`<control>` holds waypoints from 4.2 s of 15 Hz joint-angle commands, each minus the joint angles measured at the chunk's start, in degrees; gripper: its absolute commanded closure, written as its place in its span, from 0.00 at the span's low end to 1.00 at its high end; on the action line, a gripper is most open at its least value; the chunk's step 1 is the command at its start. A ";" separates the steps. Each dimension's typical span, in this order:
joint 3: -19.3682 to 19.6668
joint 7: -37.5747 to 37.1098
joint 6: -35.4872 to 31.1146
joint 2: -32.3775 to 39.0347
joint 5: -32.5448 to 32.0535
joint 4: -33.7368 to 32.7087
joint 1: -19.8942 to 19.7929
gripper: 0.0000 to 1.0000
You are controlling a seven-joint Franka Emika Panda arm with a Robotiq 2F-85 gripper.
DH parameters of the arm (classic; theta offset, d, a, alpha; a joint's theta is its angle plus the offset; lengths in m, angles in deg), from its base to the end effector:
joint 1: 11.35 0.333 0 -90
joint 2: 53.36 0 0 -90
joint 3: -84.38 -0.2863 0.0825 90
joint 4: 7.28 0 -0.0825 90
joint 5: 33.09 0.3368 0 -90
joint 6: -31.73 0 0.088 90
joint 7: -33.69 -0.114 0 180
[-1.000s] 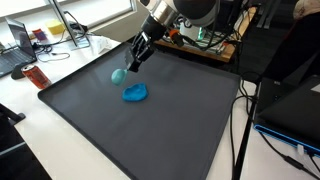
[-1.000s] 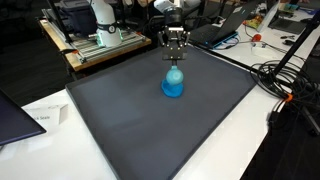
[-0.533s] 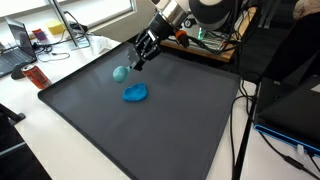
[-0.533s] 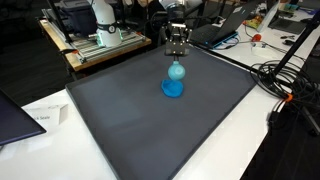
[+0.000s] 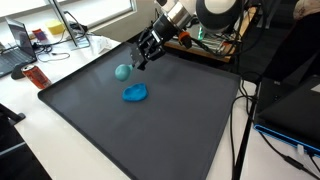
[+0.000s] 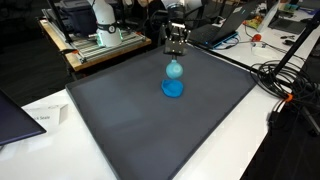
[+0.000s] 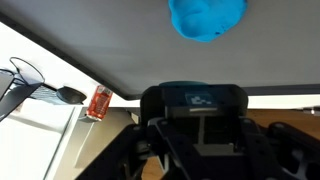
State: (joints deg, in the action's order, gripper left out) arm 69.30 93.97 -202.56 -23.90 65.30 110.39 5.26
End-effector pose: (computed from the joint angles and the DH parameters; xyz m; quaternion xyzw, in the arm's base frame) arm 0.4543 0.1020 0.2850 0.8841 -0.2076 0.3636 0.2075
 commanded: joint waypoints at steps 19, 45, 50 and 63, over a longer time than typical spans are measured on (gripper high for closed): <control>-4.63 24.28 -1.58 -0.42 19.76 -11.91 -4.26 0.78; 2.09 22.59 -11.69 9.52 19.49 -21.26 8.48 0.78; 6.48 28.72 -8.86 6.89 27.03 -22.62 10.47 0.78; -7.41 50.11 -8.67 2.99 39.35 -29.86 -13.94 0.78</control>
State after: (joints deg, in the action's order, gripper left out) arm 63.73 136.98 -209.67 -21.14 99.89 84.32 -4.73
